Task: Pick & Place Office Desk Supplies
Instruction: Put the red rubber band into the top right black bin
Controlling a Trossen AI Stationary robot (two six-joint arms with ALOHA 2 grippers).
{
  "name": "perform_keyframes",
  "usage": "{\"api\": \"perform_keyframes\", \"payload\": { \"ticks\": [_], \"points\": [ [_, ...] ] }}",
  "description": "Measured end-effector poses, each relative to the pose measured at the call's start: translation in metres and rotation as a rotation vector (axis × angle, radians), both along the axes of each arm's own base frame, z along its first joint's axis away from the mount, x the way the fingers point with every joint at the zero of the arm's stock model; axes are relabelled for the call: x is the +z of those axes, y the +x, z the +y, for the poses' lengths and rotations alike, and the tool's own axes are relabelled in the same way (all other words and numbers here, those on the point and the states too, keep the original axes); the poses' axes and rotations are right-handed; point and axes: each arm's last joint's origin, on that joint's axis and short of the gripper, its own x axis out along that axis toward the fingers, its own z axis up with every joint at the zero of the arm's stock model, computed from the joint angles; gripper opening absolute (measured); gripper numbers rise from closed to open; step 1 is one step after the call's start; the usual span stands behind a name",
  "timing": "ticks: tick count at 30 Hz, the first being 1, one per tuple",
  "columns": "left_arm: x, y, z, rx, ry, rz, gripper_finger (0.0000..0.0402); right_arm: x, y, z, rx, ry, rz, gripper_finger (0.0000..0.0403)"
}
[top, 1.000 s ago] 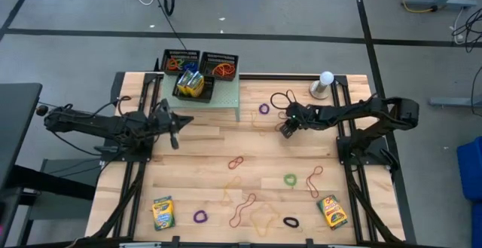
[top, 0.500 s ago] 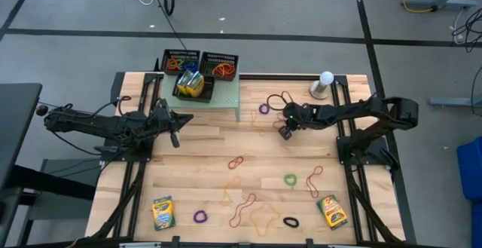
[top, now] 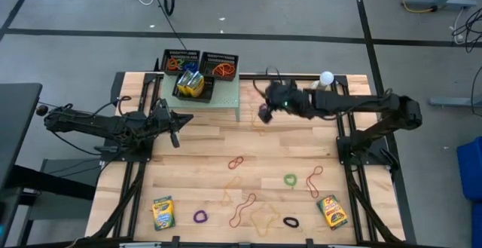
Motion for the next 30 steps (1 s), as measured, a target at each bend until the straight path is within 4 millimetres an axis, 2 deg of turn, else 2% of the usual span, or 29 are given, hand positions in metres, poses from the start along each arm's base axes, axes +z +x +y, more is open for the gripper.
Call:
{"api": "perform_keyframes", "payload": {
  "ticks": [3, 5, 11, 17, 24, 30],
  "points": [
    [0.000, 0.000, 0.000, 0.000, 0.000, 0.000, 0.0013, 0.022, 0.018, -0.012, -0.004, -0.072, -0.081, 0.0003],
    [0.000, 0.000, 0.000, 0.000, 0.000, 0.000, 0.0013, 0.027, 0.032, -0.024, -0.011, -0.109, -0.104, 0.0003],
    [0.000, 0.000, 0.000, 0.000, 0.000, -0.001, 0.0013, 0.014, 0.073, -0.070, -0.040, -0.171, -0.067, 0.0003],
    [0.000, 0.000, 0.000, 0.000, 0.000, -0.001, 0.0013, -0.002, 0.096, -0.107, -0.033, -0.148, -0.122, 0.0002],
    [0.000, 0.000, 0.000, 0.000, 0.000, -0.001, 0.0013, -0.021, 0.109, -0.119, -0.011, -0.140, -0.158, 0.0022],
    [0.000, 0.000, 0.000, 0.000, 0.000, -0.001, 0.0013, -0.020, 0.112, -0.116, 0.005, -0.164, -0.170, 0.0090]
  ]
}}
